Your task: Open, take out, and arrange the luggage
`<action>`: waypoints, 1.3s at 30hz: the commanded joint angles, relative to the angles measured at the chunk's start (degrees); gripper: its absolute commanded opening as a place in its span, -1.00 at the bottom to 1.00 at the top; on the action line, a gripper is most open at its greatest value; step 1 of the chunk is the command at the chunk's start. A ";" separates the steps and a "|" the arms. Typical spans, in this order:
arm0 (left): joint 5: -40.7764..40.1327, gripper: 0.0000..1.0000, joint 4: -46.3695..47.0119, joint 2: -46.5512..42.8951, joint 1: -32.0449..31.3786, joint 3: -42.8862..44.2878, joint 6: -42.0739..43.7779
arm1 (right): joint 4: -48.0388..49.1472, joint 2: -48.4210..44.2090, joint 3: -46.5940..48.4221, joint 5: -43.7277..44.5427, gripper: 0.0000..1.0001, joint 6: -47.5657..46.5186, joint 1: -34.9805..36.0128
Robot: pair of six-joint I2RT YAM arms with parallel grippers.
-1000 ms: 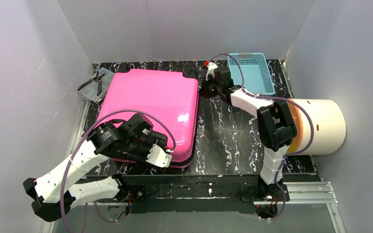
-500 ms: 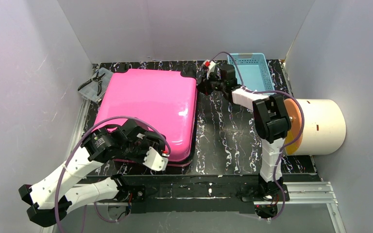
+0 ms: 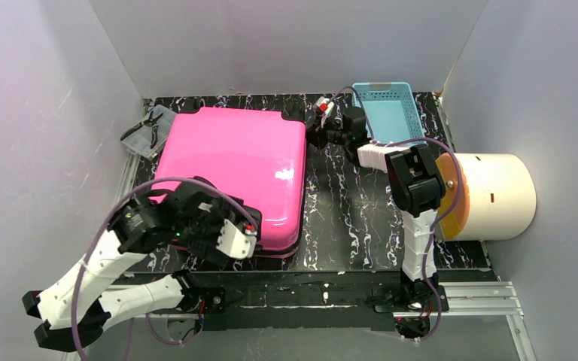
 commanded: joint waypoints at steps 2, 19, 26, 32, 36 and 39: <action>-9.48 0.97 0.68 -1.21 4.16 10.58 -1.84 | 1.17 -2.38 1.00 1.78 -0.97 -4.61 0.47; 16.19 0.44 -7.55 13.72 92.31 15.21 17.62 | -0.99 -1.81 3.19 2.17 -0.97 -6.67 2.76; 21.93 0.51 -15.66 2.38 97.56 1.99 34.26 | -0.26 -1.92 2.59 2.66 -0.97 -6.95 2.70; 21.10 0.55 -13.66 2.32 97.50 -7.67 35.10 | -0.22 -1.12 3.44 1.33 -0.97 -6.25 2.91; 27.62 0.63 -5.19 3.55 95.21 -7.34 25.50 | -0.39 -3.57 1.39 1.12 -0.97 -7.81 4.25; 27.05 0.63 2.41 4.36 91.60 -9.26 17.64 | -0.03 -7.11 -2.39 2.50 -0.97 -10.78 6.25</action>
